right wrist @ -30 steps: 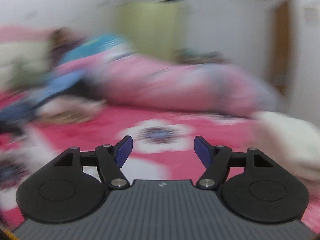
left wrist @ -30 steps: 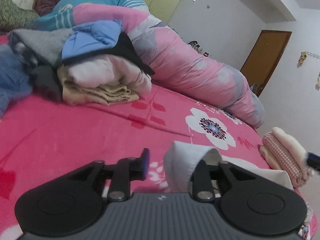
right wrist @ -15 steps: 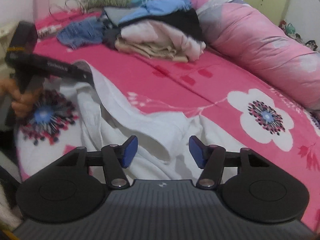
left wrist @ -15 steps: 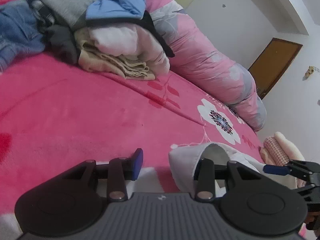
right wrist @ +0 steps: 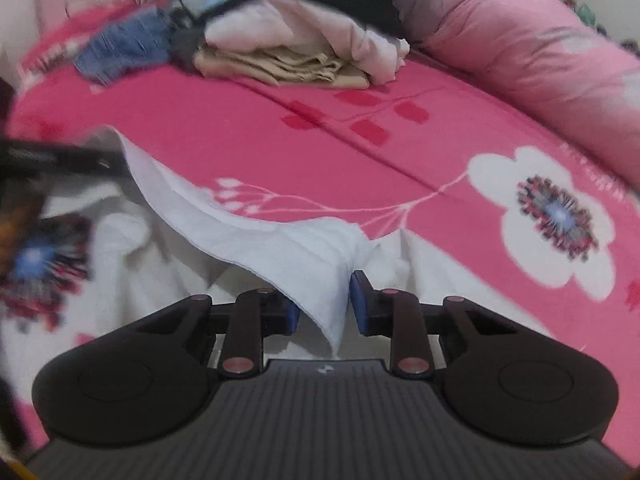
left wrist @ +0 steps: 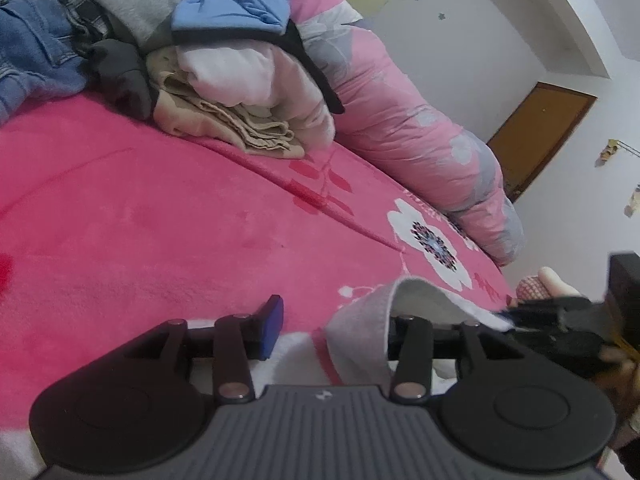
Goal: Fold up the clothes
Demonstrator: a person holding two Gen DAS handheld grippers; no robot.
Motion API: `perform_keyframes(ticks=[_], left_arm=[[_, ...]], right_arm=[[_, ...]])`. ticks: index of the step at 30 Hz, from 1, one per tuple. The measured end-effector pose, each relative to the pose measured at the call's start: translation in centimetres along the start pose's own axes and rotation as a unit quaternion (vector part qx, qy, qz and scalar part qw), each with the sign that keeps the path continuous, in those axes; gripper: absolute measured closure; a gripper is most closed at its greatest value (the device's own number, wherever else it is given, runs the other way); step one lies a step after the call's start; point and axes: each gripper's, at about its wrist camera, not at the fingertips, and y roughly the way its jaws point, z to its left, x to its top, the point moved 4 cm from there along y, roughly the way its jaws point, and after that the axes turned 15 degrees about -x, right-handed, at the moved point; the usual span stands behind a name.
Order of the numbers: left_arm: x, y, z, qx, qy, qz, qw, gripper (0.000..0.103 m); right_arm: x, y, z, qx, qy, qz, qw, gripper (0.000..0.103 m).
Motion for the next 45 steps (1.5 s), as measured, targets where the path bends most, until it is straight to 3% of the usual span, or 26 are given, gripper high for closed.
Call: perform_keyframes(ticks=[3, 9, 16, 20, 24, 27, 30, 36, 41, 45], left_arm=[[-0.2, 0.4, -1.0, -0.004, 0.018, 0.017, 0.9997, 0.05], [-1.3, 2.0, -3.7, -0.013, 0.053, 0.06, 0.9967, 0.05], [-2.0, 4.2, -6.7, -0.008, 0.058, 0.069, 0.9959, 0.061], [-1.2, 4.9, -10.2, -0.009, 0.108, 0.048, 0.993, 0.085], [1.4, 4.7, -14.8, 0.007, 0.169, 0.001, 0.9856, 0.094], [4.8, 3.6, -19.2, 0.023, 0.235, -0.051, 0.9703, 0.095], [8.5, 2.0, -24.1, 0.008, 0.282, -0.096, 0.9547, 0.095], [14.9, -3.1, -35.6, -0.016, 0.386, -0.189, 0.9029, 0.097], [16.9, -8.2, -43.7, -0.027, 0.448, -0.262, 0.8541, 0.097], [16.6, -11.0, -47.4, -0.028, 0.464, -0.291, 0.836, 0.097]], right_arm=[[1.4, -0.3, -1.4, -0.054, 0.026, -0.038, 0.997, 0.102], [4.1, -5.8, -2.8, -0.103, 0.046, -0.148, 0.983, 0.102], [4.6, -13.9, -6.2, -0.143, 0.088, -0.244, 0.955, 0.102], [3.9, -18.4, -8.4, -0.173, 0.111, -0.286, 0.936, 0.102], [2.1, -21.9, -11.1, -0.215, 0.13, -0.302, 0.919, 0.102], [1.0, -24.4, -13.6, -0.251, 0.145, -0.313, 0.904, 0.102], [0.6, -27.1, -16.5, -0.287, 0.161, -0.328, 0.886, 0.102], [1.9, -34.8, -21.4, -0.338, 0.188, -0.387, 0.837, 0.102], [2.8, -42.4, -23.7, -0.371, 0.2, -0.453, 0.786, 0.102], [3.2, -46.6, -24.4, -0.383, 0.196, -0.486, 0.76, 0.102]])
